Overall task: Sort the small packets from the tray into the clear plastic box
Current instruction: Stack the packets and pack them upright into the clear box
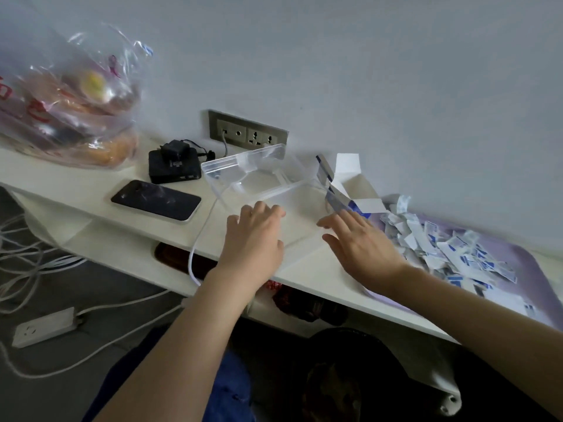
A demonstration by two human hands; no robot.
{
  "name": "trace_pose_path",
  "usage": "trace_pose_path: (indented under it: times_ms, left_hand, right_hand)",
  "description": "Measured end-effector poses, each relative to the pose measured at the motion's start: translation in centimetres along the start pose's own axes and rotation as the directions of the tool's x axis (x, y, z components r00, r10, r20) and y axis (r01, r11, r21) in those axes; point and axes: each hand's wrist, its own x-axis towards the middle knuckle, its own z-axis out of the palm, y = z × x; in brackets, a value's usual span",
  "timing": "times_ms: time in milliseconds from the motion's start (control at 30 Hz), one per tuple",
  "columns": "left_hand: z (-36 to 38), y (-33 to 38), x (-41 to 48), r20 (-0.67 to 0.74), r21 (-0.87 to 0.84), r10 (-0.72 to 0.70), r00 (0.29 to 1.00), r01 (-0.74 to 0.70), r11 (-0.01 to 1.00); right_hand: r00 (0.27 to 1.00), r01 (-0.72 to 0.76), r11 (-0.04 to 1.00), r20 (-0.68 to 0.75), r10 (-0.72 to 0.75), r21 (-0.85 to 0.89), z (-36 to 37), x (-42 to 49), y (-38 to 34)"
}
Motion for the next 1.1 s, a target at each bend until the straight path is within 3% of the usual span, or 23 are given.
trace_pose_path:
  times_ms: [233, 433, 567, 767, 933, 1100]
  left_hand:
    - [2.6, 6.5, 0.2, 0.012, -0.035, 0.313, 0.95, -0.312, 0.949]
    - [5.9, 10.8, 1.3, 0.136, -0.009, 0.41, 0.902, -0.412, 0.911]
    - [8.4, 13.3, 2.6, 0.182, -0.009, 0.359, 0.916, -0.363, 0.932]
    - [12.1, 15.3, 4.4, 0.305, 0.067, 0.188, 0.934, -0.218, 0.974]
    - [14.0, 16.7, 5.3, 0.33, 0.01, 0.125, 0.936, -0.136, 0.991]
    - [15.1, 17.4, 5.7, 0.334, -0.039, 0.069, 0.94, -0.059, 0.997]
  right_hand:
    - [0.959, -0.25, 0.962, 0.109, 0.262, -0.114, 0.6, -6.8, 6.7]
    - [0.833, -0.512, 0.85, 0.173, 0.526, -0.12, 1.0, -10.1, 10.3]
    - [0.802, -0.522, 0.827, 0.212, 0.559, -0.208, 1.0, -10.9, 11.1]
    - [0.796, -0.459, 0.866, 0.343, 0.499, -0.196, 1.5, -10.2, 10.5]
    - [0.694, -0.601, 0.793, 0.425, 0.582, -0.104, 1.1, -10.2, 11.3]
    - [0.651, -0.695, 0.719, 0.446, 0.614, 0.024, 1.3, -10.2, 12.4]
